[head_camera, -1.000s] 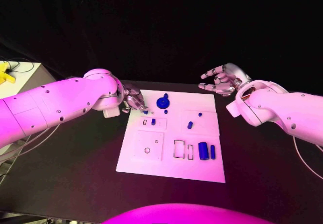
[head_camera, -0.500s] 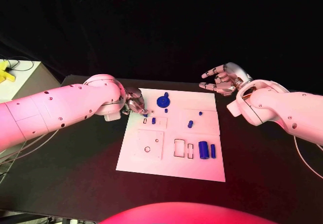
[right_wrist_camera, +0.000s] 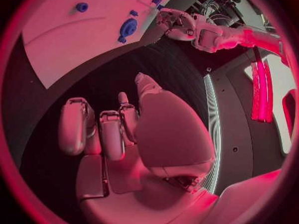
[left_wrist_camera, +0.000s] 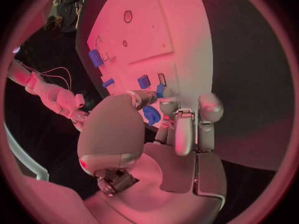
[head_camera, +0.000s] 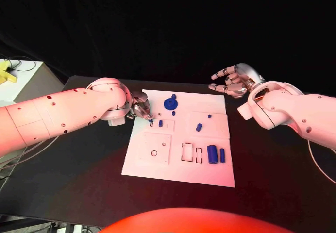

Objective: Assemble the parts on the task board

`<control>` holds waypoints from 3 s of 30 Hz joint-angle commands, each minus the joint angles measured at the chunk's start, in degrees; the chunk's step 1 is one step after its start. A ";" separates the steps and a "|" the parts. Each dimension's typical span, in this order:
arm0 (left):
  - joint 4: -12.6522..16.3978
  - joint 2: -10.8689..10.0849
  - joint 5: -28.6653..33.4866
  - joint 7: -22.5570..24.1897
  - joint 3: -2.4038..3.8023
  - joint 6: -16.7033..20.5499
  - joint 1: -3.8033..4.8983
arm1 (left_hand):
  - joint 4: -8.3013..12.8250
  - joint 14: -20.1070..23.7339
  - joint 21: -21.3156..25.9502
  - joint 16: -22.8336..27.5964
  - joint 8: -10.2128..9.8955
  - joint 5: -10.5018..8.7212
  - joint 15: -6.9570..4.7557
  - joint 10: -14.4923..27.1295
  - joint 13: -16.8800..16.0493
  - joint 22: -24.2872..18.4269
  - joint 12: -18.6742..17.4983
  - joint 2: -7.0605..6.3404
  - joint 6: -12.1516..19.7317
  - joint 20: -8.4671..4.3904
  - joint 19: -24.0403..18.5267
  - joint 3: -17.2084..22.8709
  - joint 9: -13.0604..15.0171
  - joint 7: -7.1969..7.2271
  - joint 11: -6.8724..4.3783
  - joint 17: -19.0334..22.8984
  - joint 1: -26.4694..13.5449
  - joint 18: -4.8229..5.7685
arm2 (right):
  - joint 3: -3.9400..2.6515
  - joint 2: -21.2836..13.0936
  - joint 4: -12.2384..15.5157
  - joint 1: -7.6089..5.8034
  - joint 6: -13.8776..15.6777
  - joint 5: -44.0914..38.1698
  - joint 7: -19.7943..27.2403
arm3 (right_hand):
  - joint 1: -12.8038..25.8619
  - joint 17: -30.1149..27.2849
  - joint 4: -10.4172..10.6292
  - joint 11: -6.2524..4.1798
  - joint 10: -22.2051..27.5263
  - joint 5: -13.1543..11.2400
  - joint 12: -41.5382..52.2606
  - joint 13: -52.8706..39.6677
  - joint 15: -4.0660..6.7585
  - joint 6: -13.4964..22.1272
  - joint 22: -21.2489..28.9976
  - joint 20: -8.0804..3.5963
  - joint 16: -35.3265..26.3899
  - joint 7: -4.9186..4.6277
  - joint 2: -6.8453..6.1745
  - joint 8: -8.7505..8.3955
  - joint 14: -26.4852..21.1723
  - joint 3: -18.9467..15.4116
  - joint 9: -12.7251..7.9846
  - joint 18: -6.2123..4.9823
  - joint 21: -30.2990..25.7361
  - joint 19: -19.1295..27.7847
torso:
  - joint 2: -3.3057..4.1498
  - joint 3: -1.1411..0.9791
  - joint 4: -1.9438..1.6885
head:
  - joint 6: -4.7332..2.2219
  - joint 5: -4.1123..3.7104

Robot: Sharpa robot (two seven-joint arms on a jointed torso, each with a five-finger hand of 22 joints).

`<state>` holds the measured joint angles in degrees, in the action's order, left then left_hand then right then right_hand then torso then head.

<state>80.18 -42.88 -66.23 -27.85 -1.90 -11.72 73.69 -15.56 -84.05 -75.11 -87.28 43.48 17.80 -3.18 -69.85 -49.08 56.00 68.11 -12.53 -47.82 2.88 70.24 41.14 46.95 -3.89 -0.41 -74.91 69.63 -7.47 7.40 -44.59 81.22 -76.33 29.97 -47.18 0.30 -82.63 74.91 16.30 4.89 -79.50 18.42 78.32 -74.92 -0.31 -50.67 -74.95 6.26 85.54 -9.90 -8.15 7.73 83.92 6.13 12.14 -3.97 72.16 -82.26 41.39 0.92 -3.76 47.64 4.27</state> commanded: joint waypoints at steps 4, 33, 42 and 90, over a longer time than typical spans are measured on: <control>0.51 -0.11 -1.60 -0.36 -0.02 -0.69 -0.26 | 11.61 -3.98 -0.23 0.00 0.22 0.27 -0.59 -0.45 -0.01 0.17 0.23 -0.27 -0.38 -0.16 0.51 11.97 0.09 -0.03 -0.05 -8.82 -0.56 0.56 | -0.02 -0.03 0.12 0.04 -0.50 -0.13 0.67 | 0.51 5.11 -0.01 -0.09 0.37 0.19 -0.21 -1.16 0.03 0.29 -1.42 -0.16 -0.33 0.04 -0.29 0.31 3.47 0.49 -0.09 -0.35 -0.38 0.23 | -0.03 0.02 -0.01 | 0.07 0.05; 1.74 -0.48 -3.67 -0.15 -0.08 -1.00 -0.76 | 11.71 -4.04 -0.28 -0.04 0.21 0.36 -0.64 -0.58 -0.02 0.22 0.23 -0.35 -0.52 -0.21 0.57 12.13 0.07 0.03 -0.11 -8.95 -0.70 0.57 | -0.02 -0.12 0.05 0.07 -0.64 -0.13 0.47 | 0.51 5.11 -0.01 -0.09 0.37 0.19 -0.21 -1.16 0.03 0.29 -1.42 -0.16 -0.33 0.04 -0.29 0.31 3.47 0.49 -0.09 -0.35 -0.38 0.23 | 0.01 -0.01 0.01 | 0.68 0.17; 1.86 -0.53 -3.72 -0.13 -0.10 -1.26 -0.78 | 11.71 -4.04 -0.28 -0.04 0.21 0.36 -0.64 -0.58 -0.02 0.22 0.23 -0.35 -0.52 -0.21 0.57 12.13 0.07 0.03 -0.11 -8.95 -0.70 0.57 | -0.02 -0.11 0.03 0.09 -0.69 -0.13 0.46 | 0.51 5.11 -0.01 -0.09 0.37 0.19 -0.21 -1.16 0.03 0.29 -1.42 -0.16 -0.33 0.04 -0.29 0.31 3.47 0.49 -0.09 -0.35 -0.38 0.23 | 0.02 -0.02 0.04 | 0.81 0.19; 2.25 -0.54 -3.85 -0.04 -0.13 -3.88 -0.85 | 12.31 -4.26 -0.48 -0.27 0.19 0.42 -0.77 -0.93 -0.20 0.56 0.26 -0.82 -0.91 -0.34 0.80 12.59 -0.01 0.17 -0.26 -9.54 -0.73 0.65 | -0.02 -0.07 -0.10 0.20 -0.91 -0.13 0.35 | 0.65 5.07 0.00 -0.11 0.31 0.21 -0.18 -1.17 0.05 0.31 -1.34 -0.19 -0.37 0.06 -0.34 0.34 3.48 0.63 -0.10 -0.36 -0.50 0.20 | -0.01 -0.03 0.03 | 1.35 0.04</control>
<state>82.38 -43.53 -69.80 -28.03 -1.96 -13.56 72.92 -15.55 -84.04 -75.34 -87.29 43.47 17.99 -3.57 -70.47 -49.21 56.54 68.07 -13.21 -48.24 2.46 70.64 41.14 46.94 -3.67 -0.62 -74.91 68.94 -7.47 7.40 -44.68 81.11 -76.18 29.82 -47.15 0.22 -82.41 74.90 16.28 4.89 -79.50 18.42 78.32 -74.90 -0.31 -50.67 -74.93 6.26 85.54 -9.90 -8.37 7.73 83.92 6.42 12.11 -3.97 71.77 -82.26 41.40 0.91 -3.73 49.01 4.32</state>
